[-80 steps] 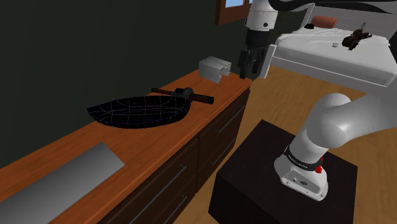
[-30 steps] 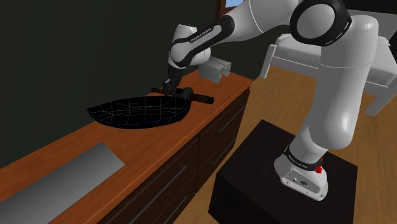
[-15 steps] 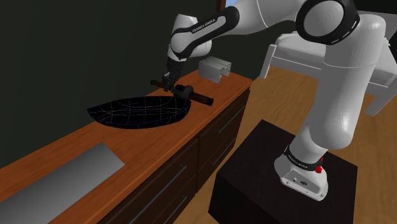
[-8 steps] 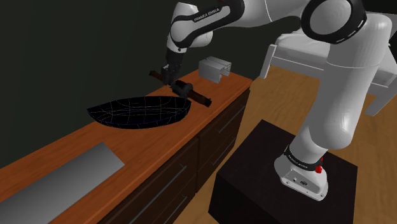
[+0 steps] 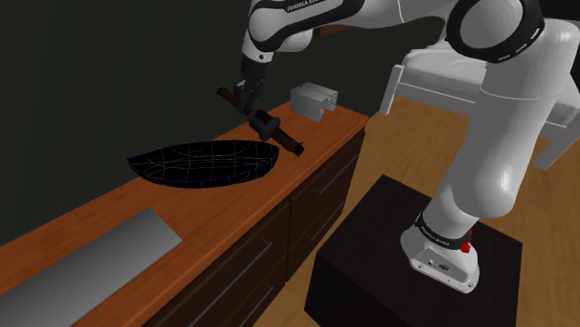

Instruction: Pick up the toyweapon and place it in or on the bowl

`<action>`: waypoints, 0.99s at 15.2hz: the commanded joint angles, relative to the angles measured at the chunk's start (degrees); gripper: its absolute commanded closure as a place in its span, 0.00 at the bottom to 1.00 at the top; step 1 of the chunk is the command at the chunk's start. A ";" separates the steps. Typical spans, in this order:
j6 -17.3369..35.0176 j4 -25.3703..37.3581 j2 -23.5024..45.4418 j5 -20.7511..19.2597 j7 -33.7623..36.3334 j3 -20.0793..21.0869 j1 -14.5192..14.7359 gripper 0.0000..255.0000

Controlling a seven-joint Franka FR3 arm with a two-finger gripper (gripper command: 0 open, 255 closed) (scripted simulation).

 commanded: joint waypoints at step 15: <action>-7.53 10.90 2.06 -3.10 8.37 1.93 3.91 1.00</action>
